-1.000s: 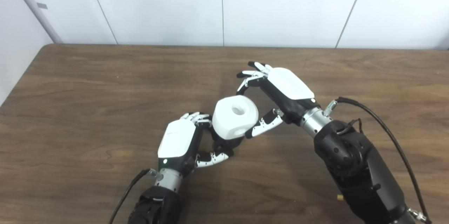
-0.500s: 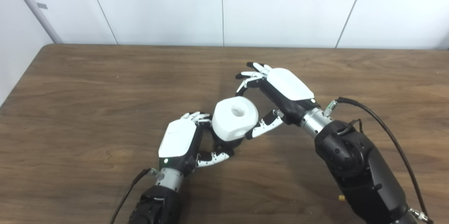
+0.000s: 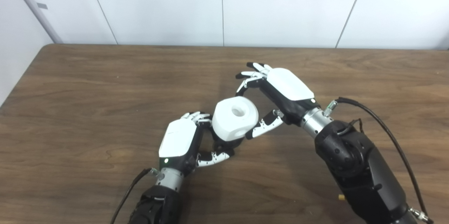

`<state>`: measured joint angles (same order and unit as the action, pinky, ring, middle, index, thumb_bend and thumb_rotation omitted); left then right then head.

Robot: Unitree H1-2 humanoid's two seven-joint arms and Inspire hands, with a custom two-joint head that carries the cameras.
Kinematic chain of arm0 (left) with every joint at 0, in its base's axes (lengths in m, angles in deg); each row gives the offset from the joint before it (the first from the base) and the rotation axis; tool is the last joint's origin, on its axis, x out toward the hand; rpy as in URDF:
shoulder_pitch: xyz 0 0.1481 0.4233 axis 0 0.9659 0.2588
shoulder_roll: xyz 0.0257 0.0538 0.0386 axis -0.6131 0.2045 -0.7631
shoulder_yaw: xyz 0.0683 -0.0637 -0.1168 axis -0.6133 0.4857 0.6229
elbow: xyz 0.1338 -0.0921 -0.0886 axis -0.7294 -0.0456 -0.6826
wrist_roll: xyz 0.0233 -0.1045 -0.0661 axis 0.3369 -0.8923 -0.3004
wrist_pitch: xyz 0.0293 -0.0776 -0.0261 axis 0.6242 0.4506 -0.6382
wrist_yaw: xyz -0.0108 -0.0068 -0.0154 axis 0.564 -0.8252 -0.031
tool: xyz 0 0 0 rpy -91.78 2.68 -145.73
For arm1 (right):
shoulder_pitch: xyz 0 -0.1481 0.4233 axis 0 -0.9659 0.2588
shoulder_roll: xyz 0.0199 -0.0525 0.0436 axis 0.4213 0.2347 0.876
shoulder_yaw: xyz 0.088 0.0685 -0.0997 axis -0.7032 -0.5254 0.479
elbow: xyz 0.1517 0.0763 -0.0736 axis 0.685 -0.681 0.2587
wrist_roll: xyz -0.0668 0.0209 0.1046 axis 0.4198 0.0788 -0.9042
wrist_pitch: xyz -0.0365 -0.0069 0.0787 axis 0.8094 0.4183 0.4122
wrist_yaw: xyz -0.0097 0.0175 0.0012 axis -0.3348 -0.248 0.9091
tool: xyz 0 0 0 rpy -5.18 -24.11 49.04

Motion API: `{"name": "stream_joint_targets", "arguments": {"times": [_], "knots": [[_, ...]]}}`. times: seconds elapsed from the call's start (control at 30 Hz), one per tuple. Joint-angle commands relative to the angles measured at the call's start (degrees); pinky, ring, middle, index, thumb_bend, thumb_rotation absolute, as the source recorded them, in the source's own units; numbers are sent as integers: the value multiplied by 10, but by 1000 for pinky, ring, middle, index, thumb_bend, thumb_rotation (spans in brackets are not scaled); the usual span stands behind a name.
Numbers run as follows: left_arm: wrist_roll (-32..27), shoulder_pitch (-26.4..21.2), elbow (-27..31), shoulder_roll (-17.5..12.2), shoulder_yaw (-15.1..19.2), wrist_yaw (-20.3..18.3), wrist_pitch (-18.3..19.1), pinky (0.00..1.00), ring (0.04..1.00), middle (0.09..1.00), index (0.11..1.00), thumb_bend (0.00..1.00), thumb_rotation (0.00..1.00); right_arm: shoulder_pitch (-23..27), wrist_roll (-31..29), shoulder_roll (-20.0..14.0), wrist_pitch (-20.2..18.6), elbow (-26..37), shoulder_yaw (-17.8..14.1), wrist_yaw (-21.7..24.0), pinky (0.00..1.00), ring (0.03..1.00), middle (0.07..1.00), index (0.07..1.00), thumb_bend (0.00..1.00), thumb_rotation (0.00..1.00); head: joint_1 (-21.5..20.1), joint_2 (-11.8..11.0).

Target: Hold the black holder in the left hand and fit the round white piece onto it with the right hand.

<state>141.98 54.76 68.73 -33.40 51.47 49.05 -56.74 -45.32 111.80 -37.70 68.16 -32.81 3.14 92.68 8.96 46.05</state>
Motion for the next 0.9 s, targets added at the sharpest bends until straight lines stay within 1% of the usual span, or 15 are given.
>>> {"name": "stream_joint_targets", "arguments": {"times": [0.0,0.37,0.4,0.43,0.47,0.53,0.7,0.87], "knots": [[9,3,-18,3,-19,-23,-4,904,851,783,487,521,48,9,9,-6,10,-1,7,14,1000,978,860,492,524,147,1,0],[10,4,-19,3,-20,-21,-4,898,848,780,487,521,48,9,13,-7,2,2,8,24,1000,987,881,495,524,154,1,0],[9,5,-19,3,-20,-20,-5,899,849,780,487,521,48,9,14,-8,-1,3,8,27,1000,991,892,587,732,225,1,0],[8,5,-19,3,-20,-19,-5,900,849,780,487,521,48,10,15,-8,-3,4,9,30,1000,995,901,627,806,257,1,0],[7,5,-19,3,-20,-19,-5,900,849,780,487,521,48,10,15,-8,-3,4,8,31,1000,997,906,647,844,273,1,0],[7,5,-19,3,-20,-19,-5,902,851,780,487,521,48,9,15,-8,-1,4,7,33,1000,999,915,674,889,292,1,0],[6,5,-21,2,-21,-19,-5,906,853,779,487,521,48,7,24,-7,1,6,6,43,1000,1000,937,736,943,328,1,-4],[8,5,-21,-1,-22,-18,-6,904,853,776,487,521,48,5,24,-6,1,6,5,47,1000,1000,942,764,983,345,0,-4]]}}
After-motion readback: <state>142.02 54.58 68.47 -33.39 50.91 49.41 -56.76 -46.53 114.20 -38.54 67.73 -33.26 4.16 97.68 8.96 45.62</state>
